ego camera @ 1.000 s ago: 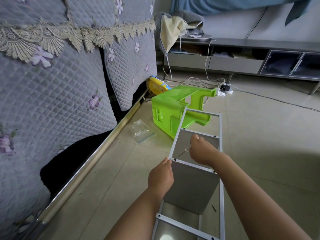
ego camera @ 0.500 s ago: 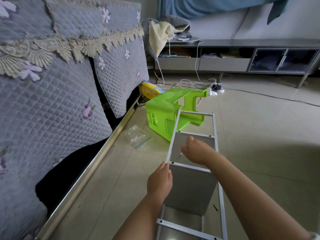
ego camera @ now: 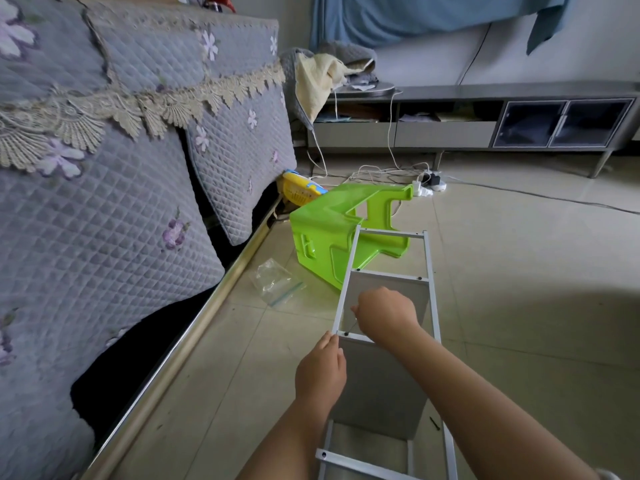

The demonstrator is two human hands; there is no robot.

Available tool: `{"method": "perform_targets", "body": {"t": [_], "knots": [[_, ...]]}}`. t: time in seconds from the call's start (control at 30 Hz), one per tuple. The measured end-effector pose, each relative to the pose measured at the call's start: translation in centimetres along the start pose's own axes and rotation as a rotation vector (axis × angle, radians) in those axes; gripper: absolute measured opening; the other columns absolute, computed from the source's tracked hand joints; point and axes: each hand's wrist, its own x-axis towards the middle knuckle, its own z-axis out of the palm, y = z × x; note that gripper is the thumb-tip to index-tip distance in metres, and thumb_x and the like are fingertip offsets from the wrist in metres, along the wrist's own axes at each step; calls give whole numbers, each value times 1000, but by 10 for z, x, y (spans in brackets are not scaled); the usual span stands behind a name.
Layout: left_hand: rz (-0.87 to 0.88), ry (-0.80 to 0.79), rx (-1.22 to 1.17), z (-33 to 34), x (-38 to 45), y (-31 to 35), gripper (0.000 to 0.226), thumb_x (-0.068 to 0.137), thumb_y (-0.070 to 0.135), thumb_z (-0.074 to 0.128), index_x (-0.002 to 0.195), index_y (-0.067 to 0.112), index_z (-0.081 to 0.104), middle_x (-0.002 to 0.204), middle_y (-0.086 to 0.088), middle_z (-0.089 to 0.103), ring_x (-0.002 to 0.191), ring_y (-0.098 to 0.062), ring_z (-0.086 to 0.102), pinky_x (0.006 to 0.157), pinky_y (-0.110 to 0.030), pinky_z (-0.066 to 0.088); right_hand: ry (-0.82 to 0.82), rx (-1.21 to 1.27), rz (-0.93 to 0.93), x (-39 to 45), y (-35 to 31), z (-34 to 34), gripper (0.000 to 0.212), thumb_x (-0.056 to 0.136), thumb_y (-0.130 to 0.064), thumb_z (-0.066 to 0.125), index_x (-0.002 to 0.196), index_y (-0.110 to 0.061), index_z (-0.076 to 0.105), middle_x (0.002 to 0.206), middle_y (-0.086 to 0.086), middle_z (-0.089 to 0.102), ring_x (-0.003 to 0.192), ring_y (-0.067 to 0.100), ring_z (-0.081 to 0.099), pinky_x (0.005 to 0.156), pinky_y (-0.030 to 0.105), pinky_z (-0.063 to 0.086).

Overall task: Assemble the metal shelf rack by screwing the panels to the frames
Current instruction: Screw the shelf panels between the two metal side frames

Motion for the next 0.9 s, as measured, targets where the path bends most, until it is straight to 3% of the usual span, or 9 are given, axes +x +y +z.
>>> {"method": "perform_targets", "body": {"t": [0.23, 0.43, 0.53, 0.63, 0.7, 0.77, 0.8, 0.83, 0.9], "knots": [[-181, -36, -183, -3, 4, -3, 47, 102, 23, 26, 148, 14, 21, 146, -3, 39, 131, -19, 40, 102, -27, 33, -106, -180, -180, 1, 3, -7, 31, 98, -27, 41, 120, -9, 54, 125, 10, 56, 117, 30, 53, 88, 35, 45], [-143, -79, -242, 3, -2, -13, 47, 103, 28, 25, 148, 15, 23, 155, -1, 21, 143, -13, 19, 110, -22, 18, -89, -568, -479, 8, -7, -17, 27, 92, 0, 40, 105, -6, 63, 109, 8, 62, 103, 30, 60, 68, 31, 42], [-123, -152, -247, 6, -2, -18, 46, 103, 31, 24, 146, 17, 27, 154, -1, 24, 142, -15, 22, 110, -24, 21, -165, -739, -558, 11, -24, -21, 22, 92, -4, 45, 103, -6, 63, 106, 8, 64, 102, 29, 60, 69, 31, 43], [-114, -177, -254, 7, -4, -19, 46, 103, 31, 23, 146, 17, 28, 154, -2, 25, 141, -17, 25, 109, -24, 23, -240, -601, -315, 31, -34, -19, 23, 90, -12, 50, 110, -6, 61, 113, 8, 62, 107, 27, 59, 74, 33, 47], [-109, -180, -263, 6, -4, -20, 46, 103, 31, 23, 146, 18, 28, 154, -2, 25, 140, -17, 26, 109, -24, 24, -370, -418, -155, 38, -34, -25, 27, 89, -6, 50, 113, 2, 60, 103, 9, 68, 99, 20, 64, 78, 26, 50], [-101, -188, -274, 2, -5, -19, 45, 103, 30, 24, 146, 17, 29, 153, -3, 26, 139, -19, 28, 108, -25, 25, -467, -294, -92, 40, -26, -36, 30, 92, -2, 47, 119, 7, 56, 66, 8, 66, 63, 9, 63, 49, 8, 46], [-97, -189, -279, 1, -6, -19, 45, 103, 30, 24, 145, 17, 30, 153, -4, 27, 138, -19, 30, 108, -26, 26, -458, -279, -114, 34, -24, -41, 31, 93, -1, 45, 121, 7, 54, 59, 7, 56, 53, 11, 53, 37, 9, 40], [-94, -187, -282, -1, -5, -19, 45, 103, 29, 24, 145, 16, 31, 151, -5, 30, 137, -20, 32, 107, -26, 27, -414, -239, -120, 31, -22, -41, 32, 93, -2, 43, 122, 7, 52, 62, 6, 50, 53, 13, 47, 37, 13, 40], [-94, -189, -289, -2, -6, -20, 44, 103, 28, 26, 143, 14, 34, 149, -6, 33, 135, -22, 34, 105, -26, 28, -346, -261, -115, 22, -25, -34, 32, 97, -15, 42, 120, 3, 54, 83, 11, 58, 73, 20, 57, 61, 20, 46]]}}
